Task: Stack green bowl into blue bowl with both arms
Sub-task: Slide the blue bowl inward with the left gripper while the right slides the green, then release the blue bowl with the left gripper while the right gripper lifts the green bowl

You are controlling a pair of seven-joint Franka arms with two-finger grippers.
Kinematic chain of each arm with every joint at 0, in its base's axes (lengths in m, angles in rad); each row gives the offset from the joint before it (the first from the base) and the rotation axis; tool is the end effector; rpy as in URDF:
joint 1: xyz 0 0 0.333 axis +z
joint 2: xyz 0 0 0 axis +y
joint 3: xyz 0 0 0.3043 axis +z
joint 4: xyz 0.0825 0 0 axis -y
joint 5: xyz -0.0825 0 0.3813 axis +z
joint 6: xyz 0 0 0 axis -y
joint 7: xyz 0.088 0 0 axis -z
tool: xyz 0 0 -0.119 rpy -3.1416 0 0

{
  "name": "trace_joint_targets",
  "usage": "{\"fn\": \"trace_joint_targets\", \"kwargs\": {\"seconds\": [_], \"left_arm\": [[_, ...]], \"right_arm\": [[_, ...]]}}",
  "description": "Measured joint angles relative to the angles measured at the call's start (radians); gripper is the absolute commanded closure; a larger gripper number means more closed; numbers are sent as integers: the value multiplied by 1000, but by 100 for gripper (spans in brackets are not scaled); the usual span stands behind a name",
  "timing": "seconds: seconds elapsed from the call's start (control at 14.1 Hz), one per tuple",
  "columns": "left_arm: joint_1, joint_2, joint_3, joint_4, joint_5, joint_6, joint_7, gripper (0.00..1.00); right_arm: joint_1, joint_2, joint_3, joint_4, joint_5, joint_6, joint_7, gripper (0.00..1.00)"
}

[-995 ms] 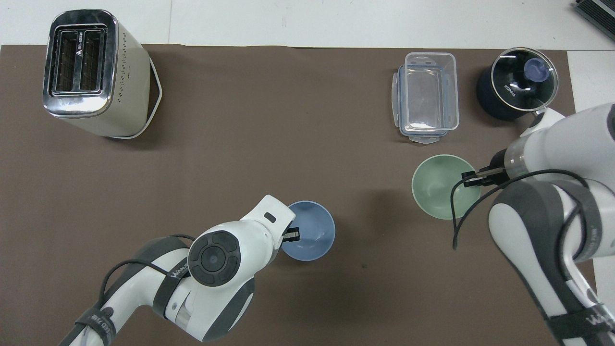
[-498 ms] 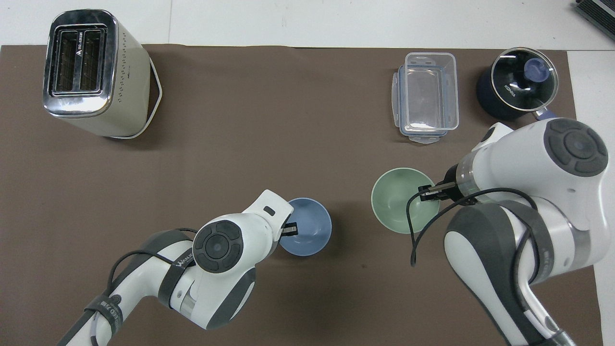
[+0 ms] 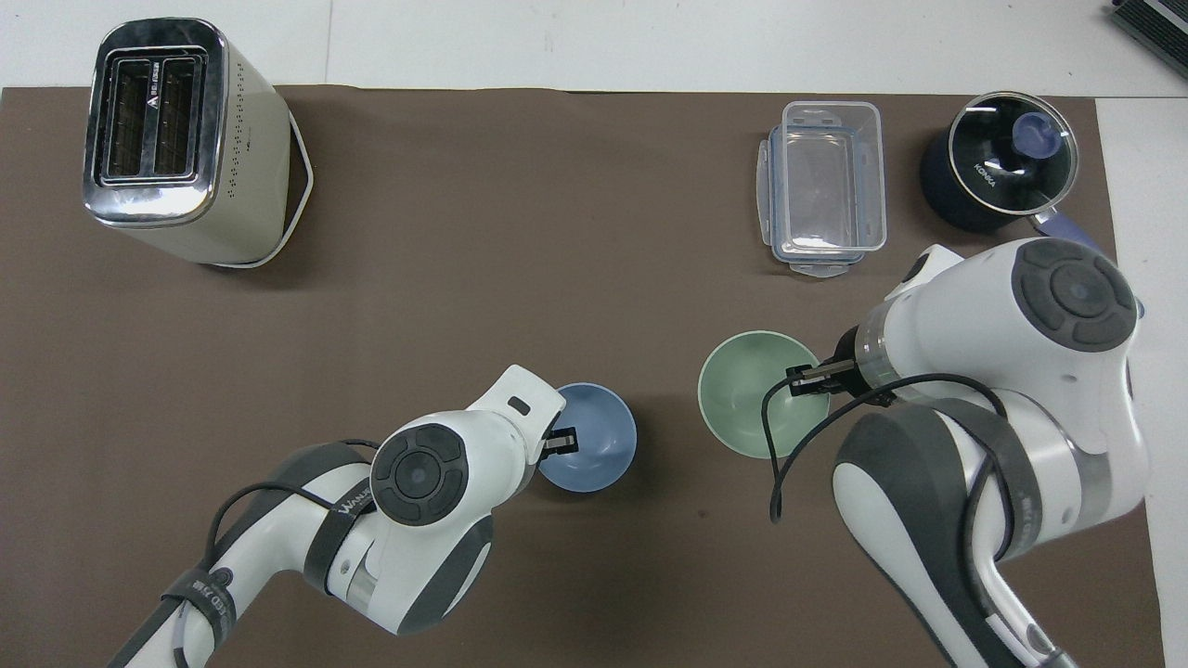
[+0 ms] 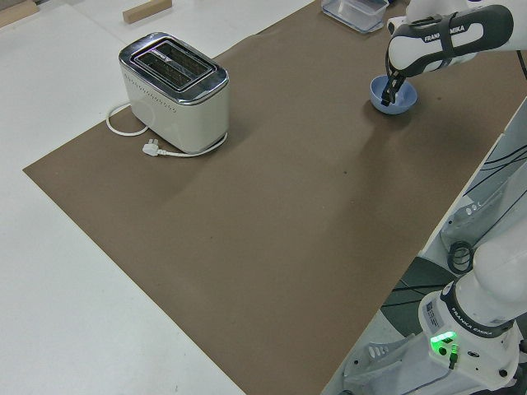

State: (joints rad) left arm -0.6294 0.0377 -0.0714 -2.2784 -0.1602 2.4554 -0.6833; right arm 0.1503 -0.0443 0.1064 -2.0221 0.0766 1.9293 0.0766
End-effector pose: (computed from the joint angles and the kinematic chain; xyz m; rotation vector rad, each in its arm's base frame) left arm 0.4073 -0.3451 0.3305 2.9621 0.1478 0.0522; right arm 0.5148 0.1420 0.4424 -3.0741 -0.2329 0.0910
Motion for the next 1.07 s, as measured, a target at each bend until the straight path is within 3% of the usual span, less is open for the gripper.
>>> {"fn": "trace_joint_targets", "kwargs": {"seconds": [0.14, 0.28, 0.36, 0.64, 0.85, 1.07], "left_arm": [[17, -14, 6, 21, 2, -47, 13, 33], [64, -68, 10, 56, 5, -163, 74, 14], [97, -109, 12, 76, 6, -240, 121, 0], [246, -247, 20, 177, 9, -568, 345, 0], [341, -245, 21, 278, 32, -592, 502, 0], [437, -195, 23, 426, 52, -655, 607, 0]], "right_arm": [[24, 0, 1, -5, 3, 6, 29, 100], [59, 1, 1, -14, 4, 31, 70, 100], [81, 2, 2, -18, 7, 43, 99, 100], [181, 20, 3, -28, 12, 129, 217, 100], [250, 61, 3, -30, 14, 206, 288, 100], [292, 104, 3, -30, 14, 252, 323, 100]]}}
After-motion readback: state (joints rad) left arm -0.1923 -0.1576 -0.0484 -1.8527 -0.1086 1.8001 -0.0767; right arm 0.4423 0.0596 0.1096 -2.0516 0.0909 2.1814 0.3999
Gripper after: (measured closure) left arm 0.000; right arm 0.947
